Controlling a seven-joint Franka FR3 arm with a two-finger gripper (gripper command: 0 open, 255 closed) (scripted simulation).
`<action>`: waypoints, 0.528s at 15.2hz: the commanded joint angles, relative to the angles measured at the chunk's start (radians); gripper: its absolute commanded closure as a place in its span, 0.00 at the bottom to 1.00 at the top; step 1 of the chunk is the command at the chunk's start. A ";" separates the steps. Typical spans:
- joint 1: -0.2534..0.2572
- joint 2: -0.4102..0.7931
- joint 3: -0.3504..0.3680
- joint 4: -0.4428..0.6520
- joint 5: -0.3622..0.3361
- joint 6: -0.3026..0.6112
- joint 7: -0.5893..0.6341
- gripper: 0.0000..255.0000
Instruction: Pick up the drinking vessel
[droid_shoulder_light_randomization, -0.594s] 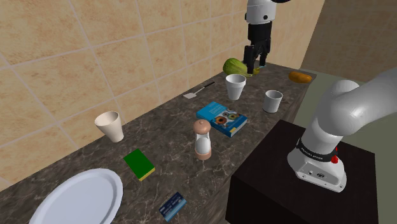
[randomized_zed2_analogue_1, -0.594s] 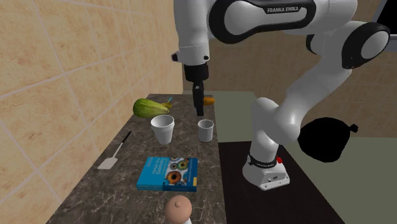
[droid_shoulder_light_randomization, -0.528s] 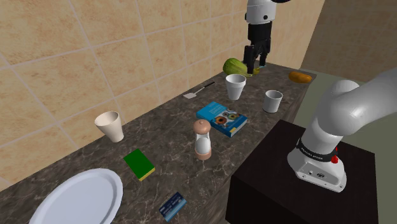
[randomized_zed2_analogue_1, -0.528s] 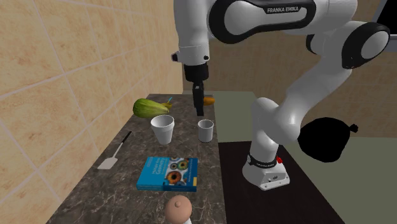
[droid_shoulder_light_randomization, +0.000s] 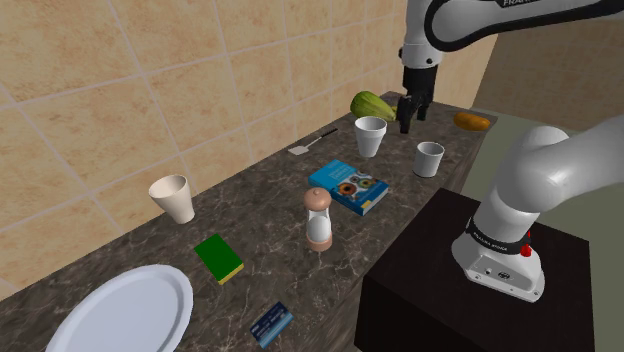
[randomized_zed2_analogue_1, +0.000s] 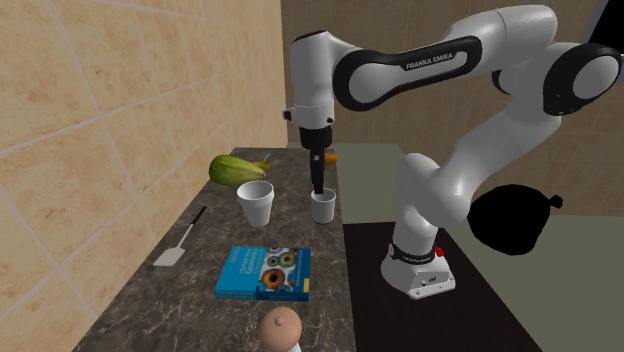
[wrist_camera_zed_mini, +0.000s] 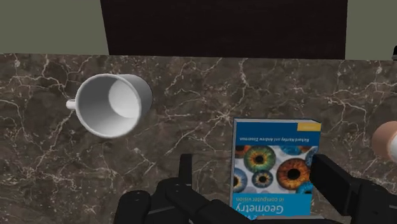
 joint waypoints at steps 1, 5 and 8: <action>-0.019 -0.027 -0.024 -0.065 -0.029 0.051 -0.023 0.00; -0.071 -0.046 -0.088 -0.176 -0.101 0.169 -0.078 0.00; -0.119 -0.036 -0.143 -0.247 -0.162 0.270 -0.121 0.00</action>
